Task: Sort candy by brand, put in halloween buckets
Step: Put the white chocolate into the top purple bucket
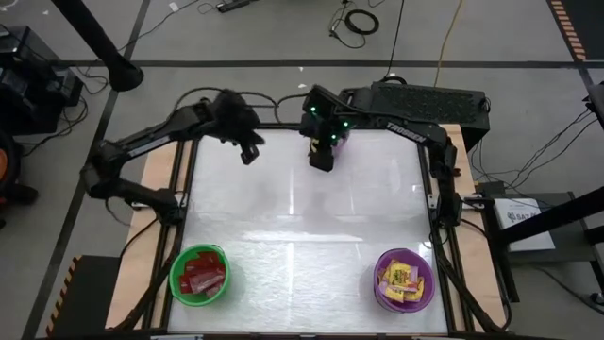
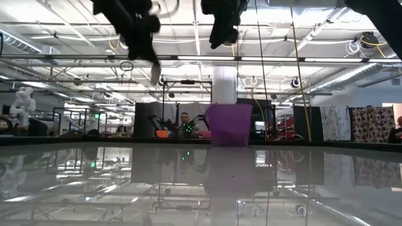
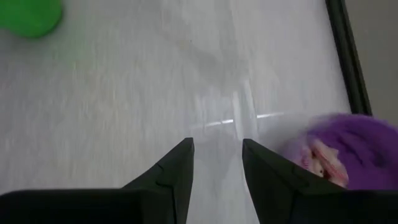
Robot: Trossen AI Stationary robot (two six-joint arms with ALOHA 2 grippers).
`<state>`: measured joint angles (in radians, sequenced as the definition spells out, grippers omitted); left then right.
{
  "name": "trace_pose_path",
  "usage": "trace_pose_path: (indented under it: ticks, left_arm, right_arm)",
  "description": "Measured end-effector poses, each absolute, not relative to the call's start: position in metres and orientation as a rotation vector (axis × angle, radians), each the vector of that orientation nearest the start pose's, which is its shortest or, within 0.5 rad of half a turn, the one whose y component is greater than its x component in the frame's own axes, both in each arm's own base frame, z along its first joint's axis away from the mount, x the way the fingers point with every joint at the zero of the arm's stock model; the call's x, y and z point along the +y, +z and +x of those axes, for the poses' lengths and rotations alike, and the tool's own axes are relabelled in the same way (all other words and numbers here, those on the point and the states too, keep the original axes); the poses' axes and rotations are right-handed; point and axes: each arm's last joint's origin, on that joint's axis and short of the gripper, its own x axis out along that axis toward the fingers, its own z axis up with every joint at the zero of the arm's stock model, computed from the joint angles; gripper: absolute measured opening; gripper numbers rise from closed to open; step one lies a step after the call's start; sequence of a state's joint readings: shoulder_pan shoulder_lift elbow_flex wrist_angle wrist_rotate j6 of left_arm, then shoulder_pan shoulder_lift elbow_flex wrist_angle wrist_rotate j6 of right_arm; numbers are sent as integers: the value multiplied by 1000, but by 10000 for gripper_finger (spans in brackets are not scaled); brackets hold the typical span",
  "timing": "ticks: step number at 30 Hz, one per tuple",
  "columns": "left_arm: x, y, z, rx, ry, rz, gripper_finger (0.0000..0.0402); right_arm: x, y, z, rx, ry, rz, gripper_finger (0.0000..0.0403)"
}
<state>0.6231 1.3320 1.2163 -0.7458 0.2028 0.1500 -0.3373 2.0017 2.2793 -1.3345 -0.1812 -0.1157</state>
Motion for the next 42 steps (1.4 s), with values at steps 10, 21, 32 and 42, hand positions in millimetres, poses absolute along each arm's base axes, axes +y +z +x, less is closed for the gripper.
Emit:
trace_pose_path:
  ticks: [10,21,32,42]
  left_arm:
    - [136,350,214,161,230,-347,1]
    - [193,283,300,16,227,-612,1]
    - [238,236,378,210,182,-798,1]
    - [243,228,386,270,248,-827,49]
  right_arm:
    - [-126,454,310,775,-202,118,130]
    - [-105,420,250,613,-335,265,130]
    - [-78,388,203,577,-401,426,130]
    - [-76,392,198,536,-391,383,130]
